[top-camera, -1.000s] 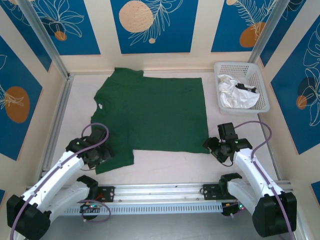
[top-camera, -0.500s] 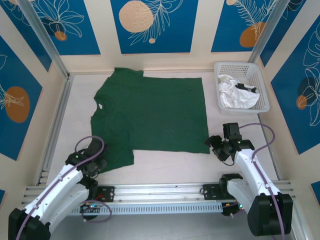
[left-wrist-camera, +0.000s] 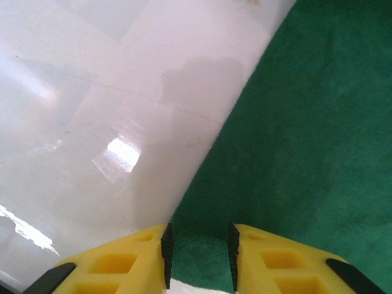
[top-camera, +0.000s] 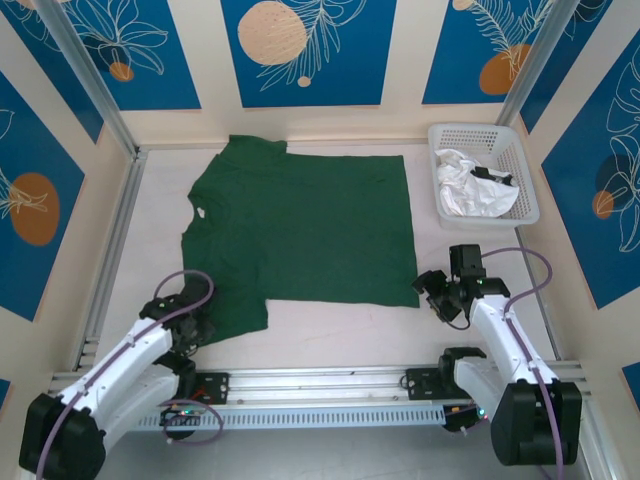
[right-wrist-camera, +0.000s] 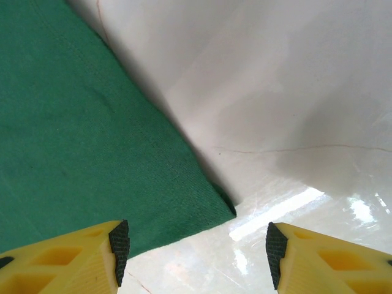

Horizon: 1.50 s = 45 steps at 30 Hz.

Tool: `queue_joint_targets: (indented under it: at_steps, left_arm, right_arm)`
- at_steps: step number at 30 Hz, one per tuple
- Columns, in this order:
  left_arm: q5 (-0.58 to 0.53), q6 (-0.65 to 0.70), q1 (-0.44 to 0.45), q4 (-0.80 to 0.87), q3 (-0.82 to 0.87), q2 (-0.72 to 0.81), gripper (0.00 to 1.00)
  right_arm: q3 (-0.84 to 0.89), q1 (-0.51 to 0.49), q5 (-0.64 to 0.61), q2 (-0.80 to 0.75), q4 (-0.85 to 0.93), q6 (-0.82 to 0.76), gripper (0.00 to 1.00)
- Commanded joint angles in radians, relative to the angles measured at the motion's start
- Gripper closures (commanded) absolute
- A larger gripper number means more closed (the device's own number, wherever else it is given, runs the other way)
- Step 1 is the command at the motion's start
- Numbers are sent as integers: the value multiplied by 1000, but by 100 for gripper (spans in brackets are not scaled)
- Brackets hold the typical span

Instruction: Fold and stack the t-shirts

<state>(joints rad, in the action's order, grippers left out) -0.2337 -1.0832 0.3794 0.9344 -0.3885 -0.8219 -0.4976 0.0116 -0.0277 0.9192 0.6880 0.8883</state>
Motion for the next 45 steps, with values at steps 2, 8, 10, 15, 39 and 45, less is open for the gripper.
queue_joint_targets:
  at_steps: [2, 8, 10, 15, 39, 45]
  left_arm:
    - [40, 26, -2, -48, -32, -49, 69]
    - [63, -40, 13, -125, 8, -114, 67]
    - [63, -67, 19, -145, 28, -109, 67]
    - [50, -85, 24, -136, 40, -64, 80]
    - [164, 50, 39, 44, -101, 28, 100]
    - [185, 61, 42, 105, -142, 36, 100]
  right_arm:
    - [-40, 10, 49, 29, -28, -22, 37]
    - [-43, 11, 83, 65, -74, -27, 37]
    - [-49, 11, 87, 76, -76, -34, 37]
    - [-39, 18, 71, 78, -74, -33, 37]
    - [1, 57, 121, 185, -16, -53, 59]
    - [-21, 17, 103, 245, -11, -51, 59]
